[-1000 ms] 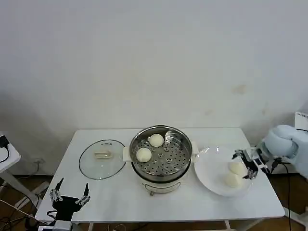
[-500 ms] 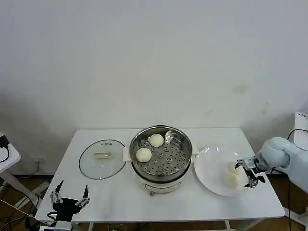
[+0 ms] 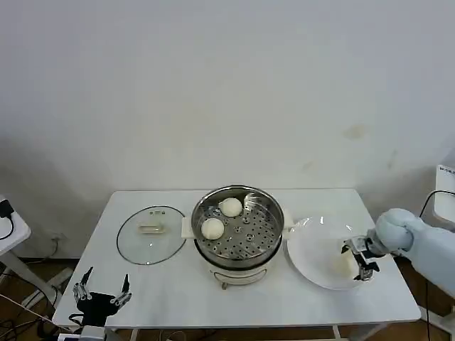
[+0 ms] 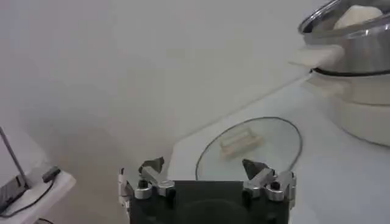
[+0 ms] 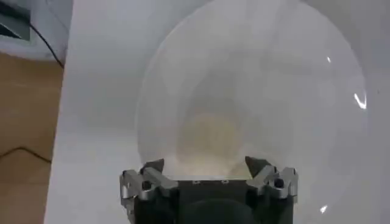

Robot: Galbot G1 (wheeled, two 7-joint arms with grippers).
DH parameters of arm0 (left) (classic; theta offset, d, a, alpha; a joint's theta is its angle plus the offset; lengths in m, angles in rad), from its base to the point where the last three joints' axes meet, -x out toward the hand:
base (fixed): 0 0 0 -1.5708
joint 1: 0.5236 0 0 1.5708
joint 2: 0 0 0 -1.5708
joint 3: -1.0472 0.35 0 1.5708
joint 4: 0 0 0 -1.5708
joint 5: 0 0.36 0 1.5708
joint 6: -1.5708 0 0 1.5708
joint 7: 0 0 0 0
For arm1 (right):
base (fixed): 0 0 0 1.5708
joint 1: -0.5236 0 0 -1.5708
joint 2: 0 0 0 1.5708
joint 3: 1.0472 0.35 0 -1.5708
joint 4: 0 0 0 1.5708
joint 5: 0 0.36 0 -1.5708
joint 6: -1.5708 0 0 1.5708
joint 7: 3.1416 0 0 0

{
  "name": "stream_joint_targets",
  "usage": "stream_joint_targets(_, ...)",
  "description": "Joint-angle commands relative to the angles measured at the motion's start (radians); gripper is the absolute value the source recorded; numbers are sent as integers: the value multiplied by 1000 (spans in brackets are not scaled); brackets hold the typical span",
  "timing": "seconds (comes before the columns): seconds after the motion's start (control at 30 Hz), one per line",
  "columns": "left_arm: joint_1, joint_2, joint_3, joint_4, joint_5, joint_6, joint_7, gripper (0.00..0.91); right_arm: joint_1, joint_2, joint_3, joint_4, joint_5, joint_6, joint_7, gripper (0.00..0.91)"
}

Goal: Take steamed baozi put them in steamer then cover it.

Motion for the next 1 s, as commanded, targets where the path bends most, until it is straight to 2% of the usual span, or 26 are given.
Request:
stream_joint_targets(0.03, 0, -1, 1, 0, 0, 0, 0, 907, -13, 24, 7, -22, -4, -3, 1, 786)
stream_joint_targets(0.37, -1, -3, 4, -1, 0, -1, -1, 907, -15, 24, 10, -25, 2, -17, 10, 705)
stream_joint_targets(0.43, 0, -3, 3, -3, 0, -1, -1, 907, -14, 23, 11, -24, -2, -17, 10, 625)
stream_joint_targets(0.5, 3, -4, 2, -4, 0, -2, -2, 907, -11, 21, 11, -22, 1, -19, 8, 595)
stream_joint_targets(0.77, 7, -6, 5, -13, 2, -1, -2, 907, 18, -6, 9, 7, 18, -18, 4, 605)
stream_joint_targets(1.0, 4, 2, 5, -19, 1, 0, -1, 907, 254, -64, -97, 72, 83, -15, -10, 605)
